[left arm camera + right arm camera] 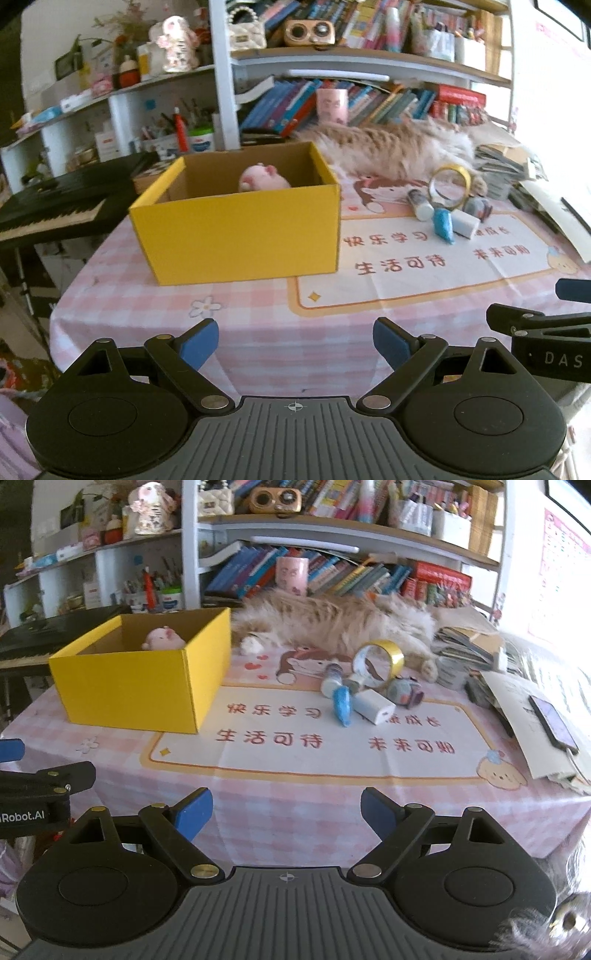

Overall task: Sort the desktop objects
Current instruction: 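Withdraw both tools from the yellow box back toward the table items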

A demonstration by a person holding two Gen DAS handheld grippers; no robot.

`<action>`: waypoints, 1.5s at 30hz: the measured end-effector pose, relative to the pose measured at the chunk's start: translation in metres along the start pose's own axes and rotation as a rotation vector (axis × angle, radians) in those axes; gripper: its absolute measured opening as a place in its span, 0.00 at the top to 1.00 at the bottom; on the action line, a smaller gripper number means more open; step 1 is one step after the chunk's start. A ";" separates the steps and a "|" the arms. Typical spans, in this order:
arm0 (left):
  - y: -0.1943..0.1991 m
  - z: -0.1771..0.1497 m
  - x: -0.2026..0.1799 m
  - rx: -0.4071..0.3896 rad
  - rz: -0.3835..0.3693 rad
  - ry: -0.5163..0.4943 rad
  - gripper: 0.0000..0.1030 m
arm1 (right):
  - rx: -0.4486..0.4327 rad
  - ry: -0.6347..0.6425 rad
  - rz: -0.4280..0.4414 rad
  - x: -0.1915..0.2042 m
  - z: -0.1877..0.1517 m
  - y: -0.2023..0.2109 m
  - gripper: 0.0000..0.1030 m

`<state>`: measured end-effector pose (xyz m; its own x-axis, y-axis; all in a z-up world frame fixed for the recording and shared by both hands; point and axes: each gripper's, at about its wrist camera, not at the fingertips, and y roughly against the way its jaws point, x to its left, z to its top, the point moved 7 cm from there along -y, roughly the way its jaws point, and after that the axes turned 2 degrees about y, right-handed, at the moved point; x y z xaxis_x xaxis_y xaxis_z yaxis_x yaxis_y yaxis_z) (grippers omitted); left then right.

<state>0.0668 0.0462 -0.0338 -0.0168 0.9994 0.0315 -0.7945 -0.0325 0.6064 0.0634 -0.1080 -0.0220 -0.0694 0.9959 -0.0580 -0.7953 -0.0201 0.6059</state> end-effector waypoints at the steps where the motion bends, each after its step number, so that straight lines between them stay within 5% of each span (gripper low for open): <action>1: -0.001 0.000 -0.002 0.001 -0.006 -0.007 0.10 | 0.003 -0.007 -0.006 -0.002 -0.001 0.000 0.16; 24: -0.035 0.021 -0.060 0.025 -0.138 -0.100 0.10 | 0.035 -0.057 -0.112 -0.051 0.000 -0.010 0.15; 45: -0.082 0.051 -0.106 0.062 -0.136 -0.121 0.10 | 0.087 -0.050 -0.062 -0.092 0.025 -0.066 0.15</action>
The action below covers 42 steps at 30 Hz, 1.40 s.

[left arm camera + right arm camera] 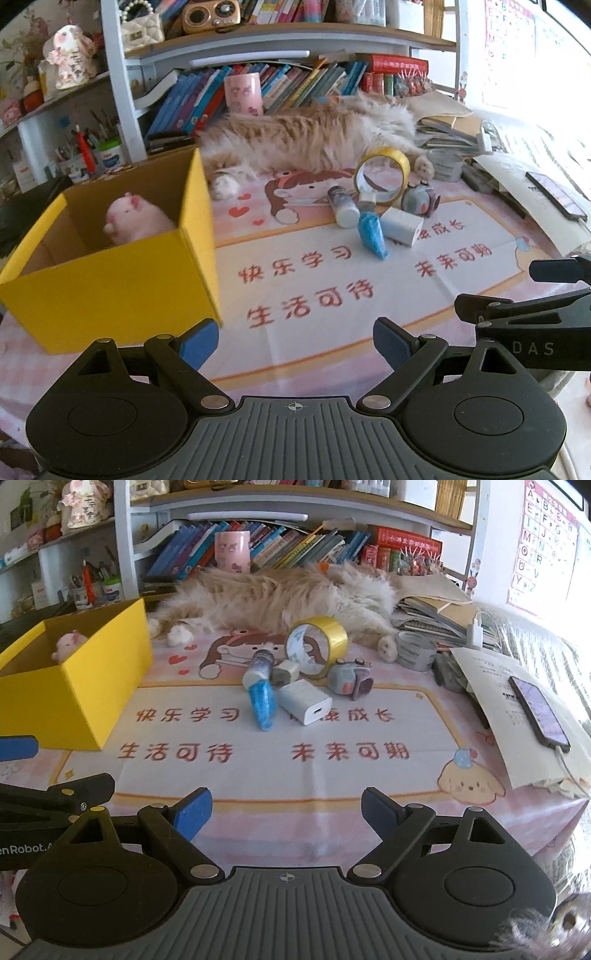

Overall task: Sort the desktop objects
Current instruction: 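Withdraw both tools from the yellow box back toward the table items, then grasp the blue bag with the left tool while the right tool grasps the white charger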

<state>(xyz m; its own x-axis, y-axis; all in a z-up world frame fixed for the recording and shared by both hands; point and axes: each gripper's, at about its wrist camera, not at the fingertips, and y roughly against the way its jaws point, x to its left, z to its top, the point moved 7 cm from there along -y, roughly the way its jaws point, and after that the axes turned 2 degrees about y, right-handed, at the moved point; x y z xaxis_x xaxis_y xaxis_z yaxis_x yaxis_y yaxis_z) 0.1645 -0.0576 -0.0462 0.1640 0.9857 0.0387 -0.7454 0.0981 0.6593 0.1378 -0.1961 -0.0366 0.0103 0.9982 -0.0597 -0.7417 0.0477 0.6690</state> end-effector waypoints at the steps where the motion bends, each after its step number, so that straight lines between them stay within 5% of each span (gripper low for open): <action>1: -0.004 0.003 -0.003 0.002 0.000 0.003 0.10 | 0.000 0.003 -0.002 -0.004 0.003 -0.003 0.15; 27: -0.078 0.055 -0.073 0.032 0.049 0.090 0.10 | 0.032 0.065 0.051 -0.103 0.059 -0.080 0.15; 42: -0.094 0.063 -0.090 0.061 0.096 0.111 0.10 | 0.057 0.064 0.117 -0.127 0.069 -0.110 0.15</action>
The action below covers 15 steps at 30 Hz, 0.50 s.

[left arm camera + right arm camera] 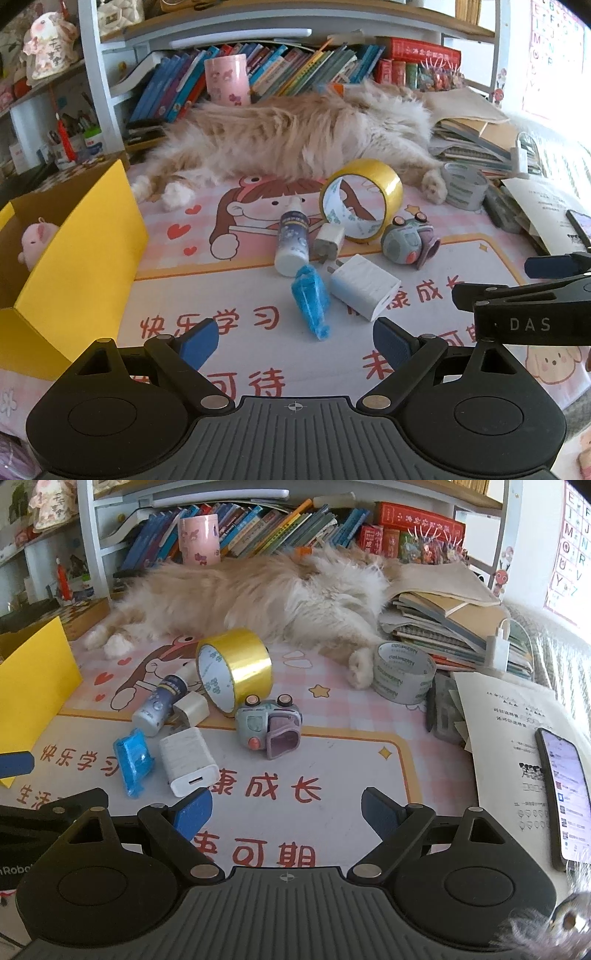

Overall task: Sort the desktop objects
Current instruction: 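Grasp the blue bag with the left tool while the right tool grasps the white charger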

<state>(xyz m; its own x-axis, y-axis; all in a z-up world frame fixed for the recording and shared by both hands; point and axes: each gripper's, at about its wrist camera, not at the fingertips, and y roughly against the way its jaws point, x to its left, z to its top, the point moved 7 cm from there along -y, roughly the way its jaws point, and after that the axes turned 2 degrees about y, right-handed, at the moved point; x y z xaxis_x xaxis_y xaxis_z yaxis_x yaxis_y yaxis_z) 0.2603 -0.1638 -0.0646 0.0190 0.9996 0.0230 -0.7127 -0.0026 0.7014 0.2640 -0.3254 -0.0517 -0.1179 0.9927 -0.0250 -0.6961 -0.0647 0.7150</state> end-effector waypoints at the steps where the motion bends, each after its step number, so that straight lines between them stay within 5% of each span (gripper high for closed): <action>1: -0.001 0.000 -0.001 0.004 0.000 0.001 0.10 | 0.000 -0.003 0.003 -0.001 0.000 -0.001 0.15; 15: -0.021 0.008 -0.007 0.022 -0.033 -0.003 0.11 | 0.011 -0.020 0.053 -0.006 0.011 -0.016 0.16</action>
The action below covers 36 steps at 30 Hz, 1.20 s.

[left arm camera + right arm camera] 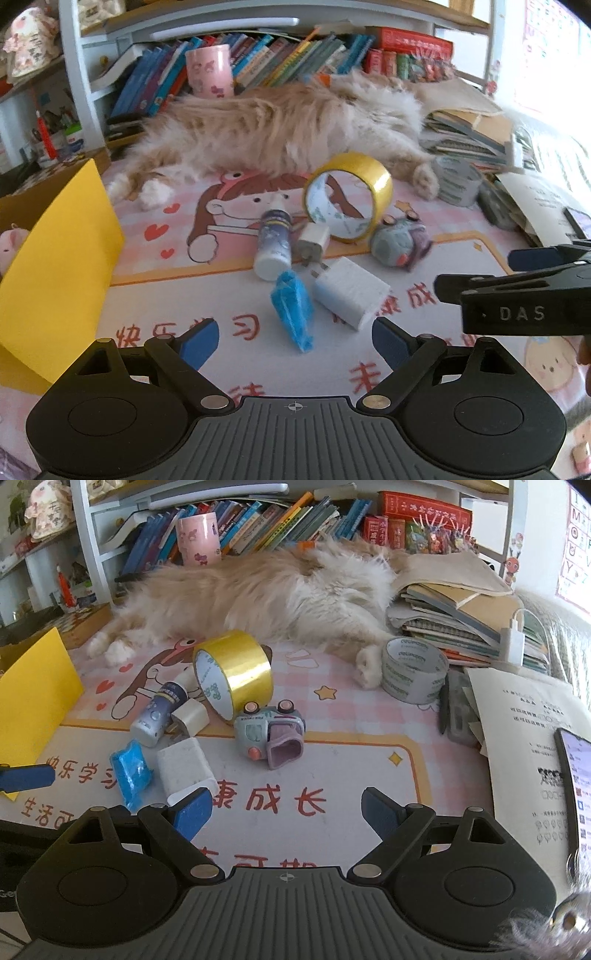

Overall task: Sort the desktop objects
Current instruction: 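Grasp the blue bag with the left tool while the right tool grasps the white charger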

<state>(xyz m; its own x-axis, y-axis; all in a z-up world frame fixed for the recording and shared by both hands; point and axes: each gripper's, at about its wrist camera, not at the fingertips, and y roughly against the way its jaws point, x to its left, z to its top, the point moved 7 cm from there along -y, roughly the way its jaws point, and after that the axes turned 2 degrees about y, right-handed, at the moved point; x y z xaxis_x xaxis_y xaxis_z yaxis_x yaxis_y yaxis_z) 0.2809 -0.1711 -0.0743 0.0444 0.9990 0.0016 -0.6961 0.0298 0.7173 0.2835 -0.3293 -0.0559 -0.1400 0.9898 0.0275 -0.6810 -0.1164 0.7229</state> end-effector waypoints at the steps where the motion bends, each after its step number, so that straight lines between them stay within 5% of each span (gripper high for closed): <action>1: -0.002 0.001 0.002 -0.006 0.007 0.006 0.12 | -0.004 0.005 -0.002 0.000 0.002 -0.001 0.16; 6: -0.019 0.002 0.007 0.016 0.015 0.018 0.35 | -0.016 0.033 0.027 0.006 0.010 -0.007 0.16; 13: -0.040 0.005 0.008 0.041 0.014 0.017 0.46 | -0.030 0.097 0.066 0.019 0.021 -0.015 0.17; 20: -0.058 0.003 0.011 0.063 -0.049 0.058 0.75 | -0.018 0.105 0.088 0.022 0.025 -0.022 0.18; 24: -0.055 0.001 0.021 0.065 -0.074 0.109 0.77 | -0.003 0.106 0.116 0.029 0.028 -0.029 0.17; 36: 0.000 0.001 0.072 0.011 0.045 0.251 0.78 | 0.086 0.204 0.203 0.065 0.026 -0.060 0.21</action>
<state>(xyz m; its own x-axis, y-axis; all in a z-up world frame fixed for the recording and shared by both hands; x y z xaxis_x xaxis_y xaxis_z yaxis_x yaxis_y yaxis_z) 0.2849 -0.0989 -0.0735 -0.1663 0.9763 -0.1383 -0.6856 -0.0137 0.7279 0.3346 -0.2553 -0.0795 -0.4149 0.9088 0.0444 -0.5623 -0.2944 0.7727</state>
